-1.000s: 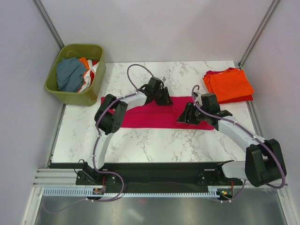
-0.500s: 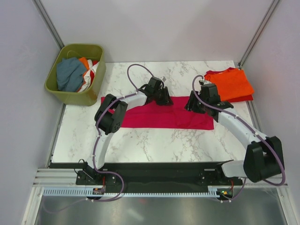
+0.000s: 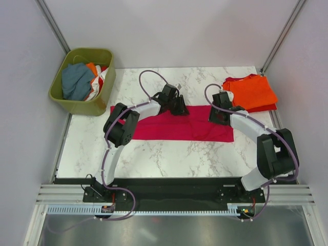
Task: Fold and stack the t-shirts
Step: Fold the tshirt
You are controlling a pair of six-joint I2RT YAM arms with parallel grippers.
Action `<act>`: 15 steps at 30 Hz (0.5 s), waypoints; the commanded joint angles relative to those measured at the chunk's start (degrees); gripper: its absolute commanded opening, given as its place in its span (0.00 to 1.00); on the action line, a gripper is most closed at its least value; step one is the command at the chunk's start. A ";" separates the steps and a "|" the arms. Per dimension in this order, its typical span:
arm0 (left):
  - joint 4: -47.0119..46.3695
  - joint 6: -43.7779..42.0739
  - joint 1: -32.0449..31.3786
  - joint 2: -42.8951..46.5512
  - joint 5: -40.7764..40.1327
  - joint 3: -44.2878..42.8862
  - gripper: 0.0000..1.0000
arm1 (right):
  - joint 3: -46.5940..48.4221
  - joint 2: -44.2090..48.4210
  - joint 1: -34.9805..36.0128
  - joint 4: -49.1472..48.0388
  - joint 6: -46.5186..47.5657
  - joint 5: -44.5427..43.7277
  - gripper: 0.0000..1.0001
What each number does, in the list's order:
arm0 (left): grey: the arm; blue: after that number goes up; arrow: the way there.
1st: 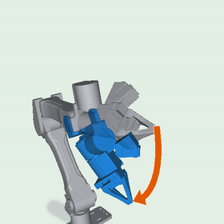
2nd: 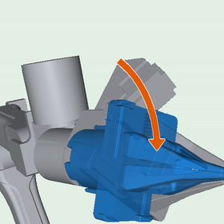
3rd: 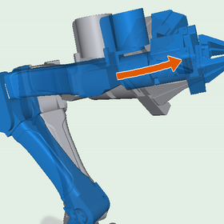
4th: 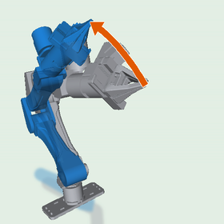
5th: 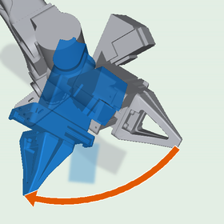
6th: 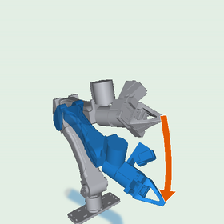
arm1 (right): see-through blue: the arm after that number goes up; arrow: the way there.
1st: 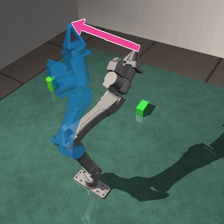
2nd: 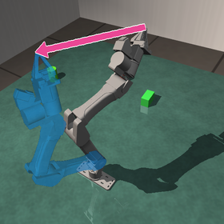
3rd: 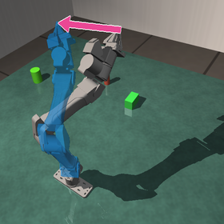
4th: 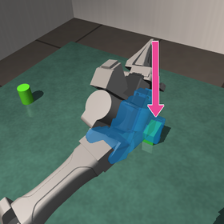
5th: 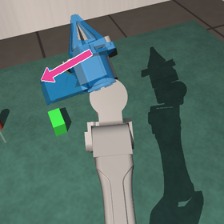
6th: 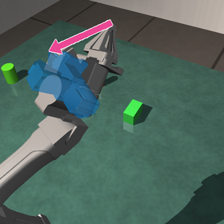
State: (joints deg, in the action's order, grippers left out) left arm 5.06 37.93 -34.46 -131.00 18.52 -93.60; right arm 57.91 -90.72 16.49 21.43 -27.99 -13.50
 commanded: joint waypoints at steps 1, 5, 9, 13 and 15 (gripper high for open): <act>0.83 0.21 0.18 0.83 -0.59 0.17 0.33 | -9.17 8.43 -0.06 3.00 -3.90 -3.04 0.52; 0.92 0.21 0.18 1.01 -0.42 0.17 0.33 | -19.13 24.13 -0.06 5.89 -7.16 2.40 0.52; 0.92 -0.05 0.18 1.19 -0.51 0.17 0.33 | -23.80 35.94 -0.06 11.08 -8.92 3.47 0.54; 0.65 -0.75 0.09 2.50 -1.12 0.35 0.33 | -22.07 39.40 -0.14 11.00 -9.98 3.57 0.56; 0.30 -1.71 0.01 4.07 -1.82 0.96 0.35 | -20.30 37.47 -0.06 10.04 -8.40 1.65 0.56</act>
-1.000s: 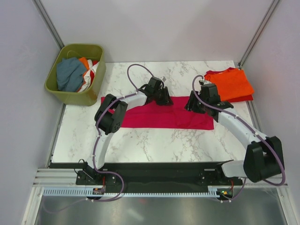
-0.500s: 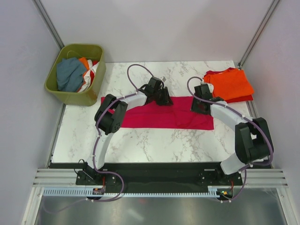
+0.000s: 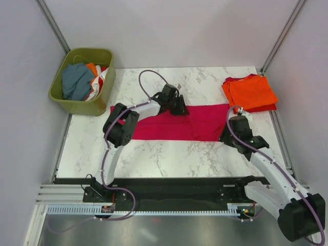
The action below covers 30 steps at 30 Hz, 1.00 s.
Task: Fold and stack the t-shirts
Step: Fold the tshirt
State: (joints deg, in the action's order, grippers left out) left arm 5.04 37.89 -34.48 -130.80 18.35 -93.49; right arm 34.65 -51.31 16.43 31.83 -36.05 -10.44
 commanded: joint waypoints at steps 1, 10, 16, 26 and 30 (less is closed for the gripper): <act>0.06 -2.11 -0.06 4.58 -1.91 1.12 0.36 | 4.88 -5.00 0.01 -0.80 0.28 -2.56 0.56; -0.82 -9.32 -1.99 15.48 -9.11 6.21 0.55 | 14.12 -20.93 0.01 -3.97 4.41 -13.55 0.53; -3.98 -13.81 -5.86 21.55 -13.42 12.01 0.56 | 15.97 -28.13 0.01 -5.46 4.24 -17.52 0.48; -7.59 -18.99 -9.99 21.55 -13.43 16.06 0.52 | 12.90 -28.24 -0.08 -6.96 3.18 -14.53 0.03; -5.92 -21.97 -13.68 20.94 -15.79 16.24 0.50 | 9.04 -23.32 0.01 -6.96 2.39 -12.25 0.00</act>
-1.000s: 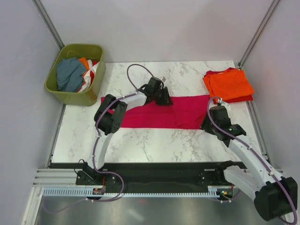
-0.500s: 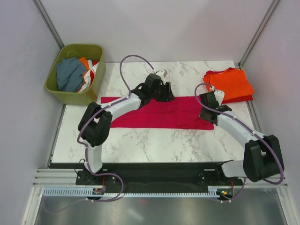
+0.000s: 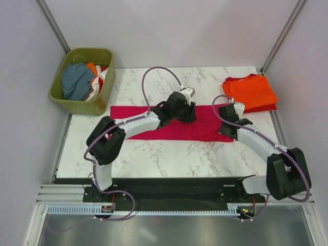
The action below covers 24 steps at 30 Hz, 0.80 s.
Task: Fold and stack the t-shirts
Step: Fold the tshirt
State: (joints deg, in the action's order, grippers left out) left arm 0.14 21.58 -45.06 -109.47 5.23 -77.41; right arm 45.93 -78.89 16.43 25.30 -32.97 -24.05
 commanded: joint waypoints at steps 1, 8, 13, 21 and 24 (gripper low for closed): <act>-0.67 -6.28 -3.89 -0.57 -3.47 0.15 0.50 | -3.73 6.27 0.01 -0.43 -0.95 1.99 0.00; 4.51 -10.86 -9.17 -3.02 -11.65 -2.56 0.50 | -8.84 14.46 -0.08 0.63 -2.80 7.17 0.00; 6.98 -10.42 -9.96 -4.52 -9.90 -3.37 0.50 | -10.60 18.07 -0.08 0.98 -3.15 8.32 0.00; 10.23 -11.48 -11.72 -7.69 -13.49 -6.44 0.50 | -10.69 17.46 0.01 -0.07 -2.10 9.02 0.20; 10.49 -12.09 -12.16 -8.13 -13.67 -6.79 0.51 | -10.17 17.46 -0.08 -1.39 -0.96 9.03 0.34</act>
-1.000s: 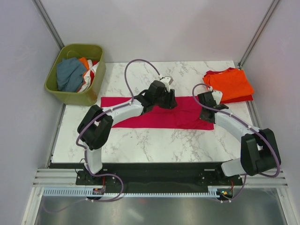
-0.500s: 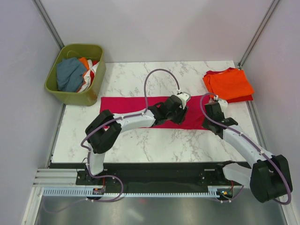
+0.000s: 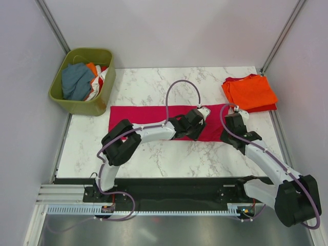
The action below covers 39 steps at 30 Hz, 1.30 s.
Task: Fold and stack the t-shirts
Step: Fold the tshirt
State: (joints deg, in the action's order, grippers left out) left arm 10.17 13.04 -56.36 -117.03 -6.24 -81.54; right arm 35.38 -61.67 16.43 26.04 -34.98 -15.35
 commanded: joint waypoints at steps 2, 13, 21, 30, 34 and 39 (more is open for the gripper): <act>0.72 -3.81 -1.21 -1.00 -2.72 -3.19 0.52 | 1.18 -0.20 0.01 -2.22 1.32 -0.72 0.40; 1.69 -3.90 -1.47 -2.14 -3.60 -4.24 0.54 | 6.90 -8.29 -0.34 -5.03 1.58 -5.12 0.42; 3.01 -3.90 -1.47 -3.38 -3.78 -5.74 0.53 | 7.52 -11.27 -2.27 -7.40 1.85 -4.43 0.41; 3.27 -3.63 -1.47 -3.55 -4.57 -5.91 0.43 | 4.27 -12.34 -4.21 -10.05 1.67 -0.38 0.09; 3.27 -3.37 -1.47 -3.46 -6.06 -5.91 0.38 | 2.95 -9.35 -4.30 -9.35 1.76 -0.11 0.00; 3.54 -2.93 -1.47 -3.64 -7.82 -6.26 0.29 | 1.36 -5.75 -4.30 -7.94 2.11 1.82 0.00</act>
State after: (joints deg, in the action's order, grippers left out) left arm 14.06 11.84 -57.52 -120.40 -11.09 -85.38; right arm 37.41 -69.82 12.36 17.98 -33.19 -14.96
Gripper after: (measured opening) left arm 0.302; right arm 0.007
